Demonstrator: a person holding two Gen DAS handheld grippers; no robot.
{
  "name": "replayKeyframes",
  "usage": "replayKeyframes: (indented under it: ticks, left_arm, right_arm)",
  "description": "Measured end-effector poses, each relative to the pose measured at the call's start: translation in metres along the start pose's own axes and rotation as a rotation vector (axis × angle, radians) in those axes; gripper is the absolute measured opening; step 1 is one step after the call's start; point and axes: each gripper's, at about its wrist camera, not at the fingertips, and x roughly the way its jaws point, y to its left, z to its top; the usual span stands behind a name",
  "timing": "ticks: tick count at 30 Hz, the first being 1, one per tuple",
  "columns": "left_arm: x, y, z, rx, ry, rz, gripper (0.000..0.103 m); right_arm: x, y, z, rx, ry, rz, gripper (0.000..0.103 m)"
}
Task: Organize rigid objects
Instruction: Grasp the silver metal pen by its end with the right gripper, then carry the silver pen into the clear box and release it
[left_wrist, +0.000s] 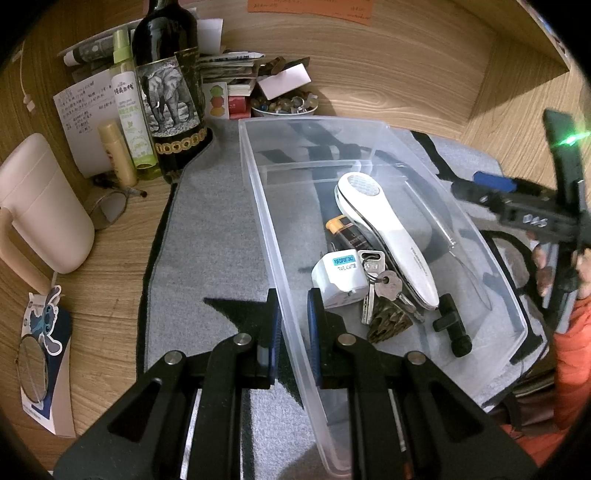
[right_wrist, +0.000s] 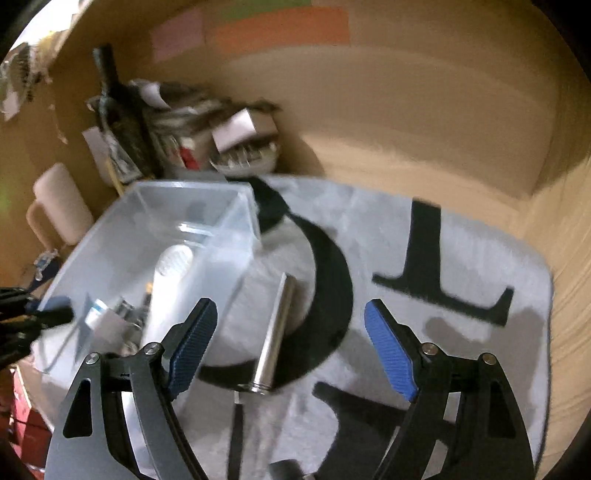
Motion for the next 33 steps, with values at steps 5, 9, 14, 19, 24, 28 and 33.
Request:
replayKeyframes:
  ticks: [5,9,14,19,24,28,33]
  left_arm:
    - [0.000,0.001,-0.001,0.000,-0.001,0.001,0.013]
    - [0.000,0.001,-0.001,-0.001,-0.001,0.000,0.013]
    - [0.000,0.001,-0.001,-0.001,0.000,-0.001,0.013]
    - [0.000,0.002,-0.001,0.000,0.000,0.002,0.013]
    - [0.000,0.002,-0.001,0.000,0.000,0.000,0.013]
    - [0.000,0.002,-0.001,0.000,0.000,0.001,0.013]
    - [0.000,0.003,-0.002,0.000,-0.002,0.003,0.013]
  right_arm:
    - [0.023,0.007,-0.012,-0.040,0.075,0.008,0.063]
    - [0.039,0.016,-0.020,-0.088,0.128,0.020,0.045]
    - [0.035,0.016,-0.022,-0.100,0.084,-0.002,0.015]
    - [0.032,0.013,-0.022,-0.091,0.073,-0.002,0.014]
    - [0.023,0.014,-0.018,-0.085,0.042,-0.004,0.014]
    - [0.005,0.017,-0.012,-0.088,-0.015,-0.013,0.014]
    - [-0.020,0.028,-0.002,-0.103,-0.089,-0.001,0.014]
